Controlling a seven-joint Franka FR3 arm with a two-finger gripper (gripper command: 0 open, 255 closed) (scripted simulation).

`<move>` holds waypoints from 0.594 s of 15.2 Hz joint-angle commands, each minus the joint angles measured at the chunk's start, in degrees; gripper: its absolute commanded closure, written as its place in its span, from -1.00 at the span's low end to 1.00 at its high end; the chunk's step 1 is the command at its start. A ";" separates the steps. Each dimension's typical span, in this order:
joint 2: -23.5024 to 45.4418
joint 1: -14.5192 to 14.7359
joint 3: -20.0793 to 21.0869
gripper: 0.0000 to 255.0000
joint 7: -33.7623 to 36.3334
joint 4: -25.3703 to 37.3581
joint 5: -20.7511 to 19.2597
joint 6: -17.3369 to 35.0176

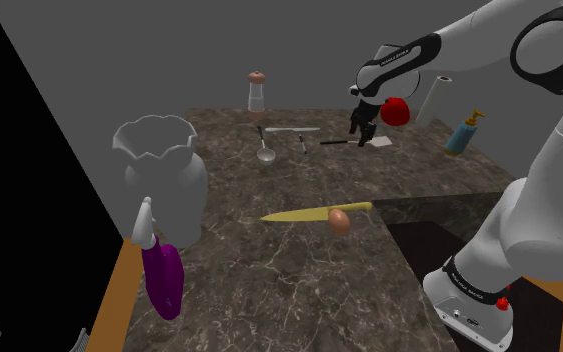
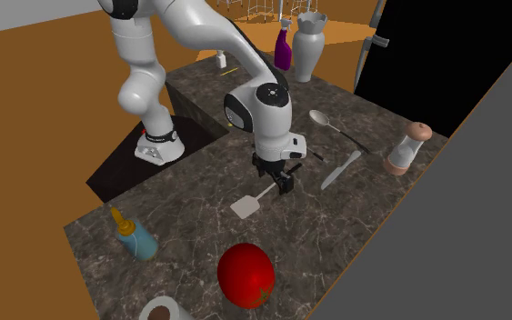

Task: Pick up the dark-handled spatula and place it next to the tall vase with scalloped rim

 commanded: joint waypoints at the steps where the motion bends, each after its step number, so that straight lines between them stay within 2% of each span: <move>1: 0.00 0.00 0.00 -1.00 0.00 0.00 0.00 0.00; 2: 0.00 0.00 0.00 1.00 0.00 0.00 0.00 0.00; 9: 0.00 0.00 0.00 1.00 0.00 0.00 0.00 0.00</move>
